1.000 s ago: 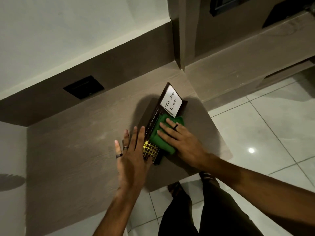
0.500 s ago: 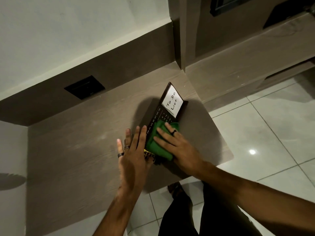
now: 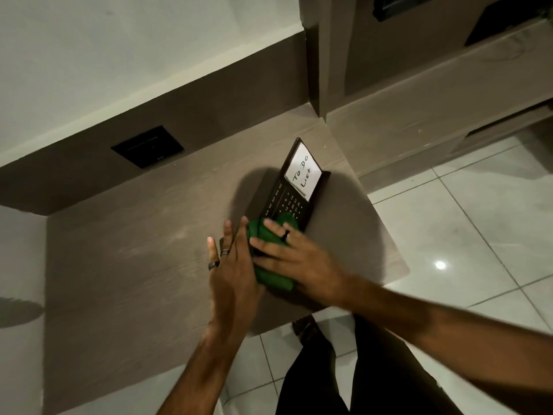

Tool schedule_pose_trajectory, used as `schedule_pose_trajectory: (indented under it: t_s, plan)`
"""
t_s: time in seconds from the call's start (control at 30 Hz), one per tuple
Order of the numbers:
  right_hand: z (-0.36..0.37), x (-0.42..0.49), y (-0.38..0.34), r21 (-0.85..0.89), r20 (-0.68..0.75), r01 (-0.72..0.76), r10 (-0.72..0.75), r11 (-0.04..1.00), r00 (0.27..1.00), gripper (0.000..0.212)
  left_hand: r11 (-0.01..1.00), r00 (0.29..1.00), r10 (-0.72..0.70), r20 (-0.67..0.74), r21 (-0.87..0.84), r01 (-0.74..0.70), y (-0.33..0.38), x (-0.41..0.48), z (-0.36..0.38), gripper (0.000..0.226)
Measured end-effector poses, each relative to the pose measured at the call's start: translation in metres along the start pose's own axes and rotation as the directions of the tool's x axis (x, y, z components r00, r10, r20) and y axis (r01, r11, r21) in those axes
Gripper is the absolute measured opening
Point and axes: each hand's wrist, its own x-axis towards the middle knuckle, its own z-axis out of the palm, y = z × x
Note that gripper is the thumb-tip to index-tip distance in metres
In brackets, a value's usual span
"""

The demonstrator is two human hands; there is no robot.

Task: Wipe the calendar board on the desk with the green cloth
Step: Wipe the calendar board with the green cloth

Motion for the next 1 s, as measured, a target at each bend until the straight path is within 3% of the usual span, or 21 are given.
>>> schedule_pose_trajectory:
  t_s: [0.07, 0.17, 0.23, 0.3, 0.33, 0.4, 0.47, 0.53, 0.63, 0.77, 0.93, 1.0]
  plan:
    - [-0.026, 0.015, 0.035, -0.067, -0.011, -0.048, 0.047, 0.997, 0.999, 0.053, 0.997, 0.997, -0.033, -0.074, -0.079, 0.027, 0.004, 0.001, -0.002, 0.107]
    - [-0.067, 0.039, 0.084, -0.203, 0.012, -0.14, 0.146, 0.969, 0.989, 0.058, 0.996, 0.991, -0.045, -0.127, -0.08, 0.035, 0.01, 0.003, -0.005, 0.113]
    - [-0.074, 0.045, 0.096, -0.169, 0.073, -0.154, 0.168, 0.973, 0.983, 0.061, 0.996, 0.992, -0.067, -0.102, -0.07, 0.06, 0.013, 0.006, -0.004, 0.113]
    - [-0.071, 0.047, 0.104, -0.038, 0.023, -0.277, 0.278, 0.96, 0.96, 0.061, 0.994, 0.994, -0.08, -0.078, -0.079, 0.074, 0.013, 0.008, -0.002, 0.111]
    - [-0.069, 0.046, 0.109, 0.06, -0.043, -0.385, 0.388, 0.921, 0.921, 0.064, 0.994, 0.994, -0.076, -0.073, -0.081, 0.07, 0.013, 0.009, -0.001, 0.11]
    - [-0.064, 0.043, 0.119, 0.241, -0.14, -0.579, 0.619, 0.779, 0.773, 0.071, 0.994, 0.996, -0.069, -0.059, -0.086, 0.064, 0.013, 0.01, -0.001, 0.11]
    - [-0.057, 0.032, 0.12, 0.228, -0.106, -0.696, 0.727, 0.681, 0.678, 0.073, 0.993, 0.996, -0.078, -0.049, -0.087, 0.074, 0.013, 0.01, -0.001, 0.112]
    - [-0.046, 0.014, 0.107, 0.098, -0.067, -0.714, 0.72, 0.694, 0.691, 0.073, 0.996, 0.996, -0.066, -0.064, -0.063, 0.062, 0.012, 0.011, 0.0, 0.116]
    - [-0.028, -0.005, 0.073, 0.026, -0.056, -0.627, 0.628, 0.778, 0.777, 0.059, 0.998, 0.995, -0.059, -0.076, -0.038, 0.056, 0.012, 0.012, 0.002, 0.123]
    - [0.0, -0.019, 0.012, -0.123, 0.031, -0.494, 0.501, 0.861, 0.865, 0.053, 0.988, 0.997, -0.077, -0.011, -0.139, 0.075, 0.012, 0.011, 0.001, 0.128]
    - [-0.007, -0.029, -0.012, -0.046, 0.151, -0.45, 0.451, 0.892, 0.879, 0.056, 0.977, 0.999, -0.035, -0.032, -0.21, 0.027, 0.011, 0.006, -0.004, 0.11]
    - [-0.02, -0.027, -0.008, 0.129, 0.248, -0.505, 0.465, 0.853, 0.85, 0.057, 0.989, 1.0, 0.002, -0.023, -0.149, -0.005, 0.011, 0.005, -0.006, 0.101]
